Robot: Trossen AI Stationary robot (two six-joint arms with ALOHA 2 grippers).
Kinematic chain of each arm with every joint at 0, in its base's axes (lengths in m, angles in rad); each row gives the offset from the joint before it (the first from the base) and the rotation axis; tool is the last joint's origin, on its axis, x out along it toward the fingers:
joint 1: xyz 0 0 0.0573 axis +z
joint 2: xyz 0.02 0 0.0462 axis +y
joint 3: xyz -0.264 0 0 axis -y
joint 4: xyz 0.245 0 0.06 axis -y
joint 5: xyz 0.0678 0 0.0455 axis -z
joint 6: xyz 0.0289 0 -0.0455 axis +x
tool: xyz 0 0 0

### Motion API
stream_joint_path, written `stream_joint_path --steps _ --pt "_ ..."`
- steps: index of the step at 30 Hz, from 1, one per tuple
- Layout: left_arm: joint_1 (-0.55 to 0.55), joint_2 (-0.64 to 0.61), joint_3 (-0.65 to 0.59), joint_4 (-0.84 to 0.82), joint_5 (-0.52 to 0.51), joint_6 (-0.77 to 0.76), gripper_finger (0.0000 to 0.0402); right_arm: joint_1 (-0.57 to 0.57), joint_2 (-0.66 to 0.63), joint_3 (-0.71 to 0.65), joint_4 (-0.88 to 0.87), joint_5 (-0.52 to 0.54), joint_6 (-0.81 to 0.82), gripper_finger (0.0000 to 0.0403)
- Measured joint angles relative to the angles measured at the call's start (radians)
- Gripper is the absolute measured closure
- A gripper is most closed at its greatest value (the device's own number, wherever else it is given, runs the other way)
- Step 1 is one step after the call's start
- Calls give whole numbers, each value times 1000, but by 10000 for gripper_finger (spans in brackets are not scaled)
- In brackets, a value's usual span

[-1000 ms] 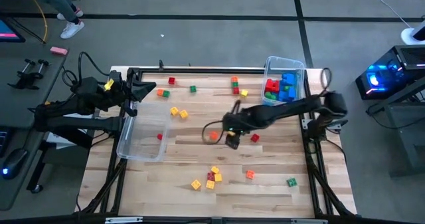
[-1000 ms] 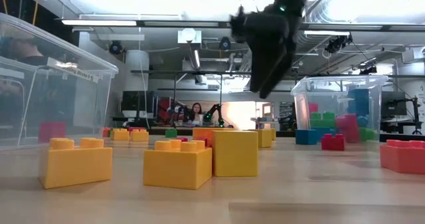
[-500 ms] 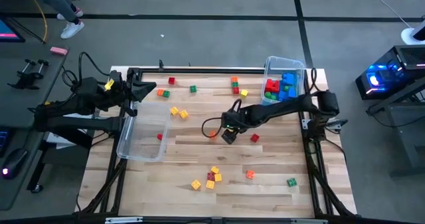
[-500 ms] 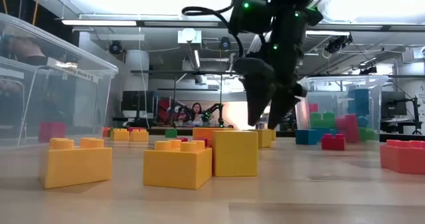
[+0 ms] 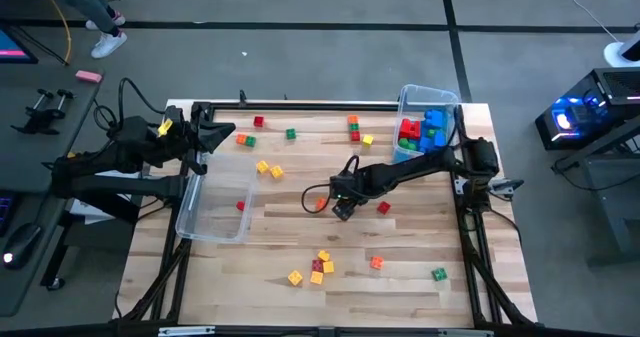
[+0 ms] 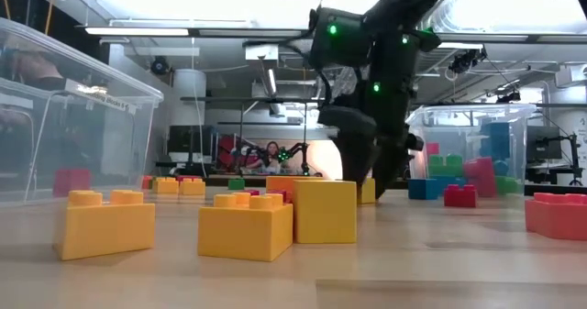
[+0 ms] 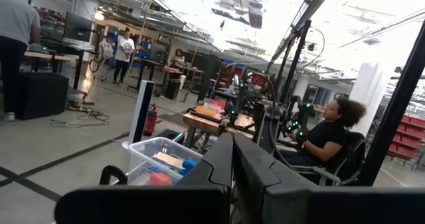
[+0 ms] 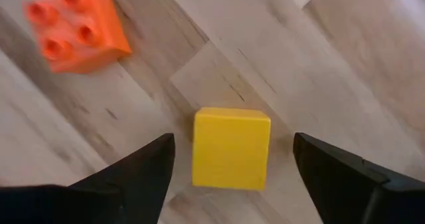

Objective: Sort blocks by size
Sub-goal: Put the small yellow block into the left transparent bin

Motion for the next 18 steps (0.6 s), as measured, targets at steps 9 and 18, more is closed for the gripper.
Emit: stream_joint_path --steps 9,18 --pt "0 0 0 -1 -3 0 401 0 -7 0 -3 33 -2 253" --pt "0 0 0 -25 -7 0 402 0 -168 172 45 174 -176 275"
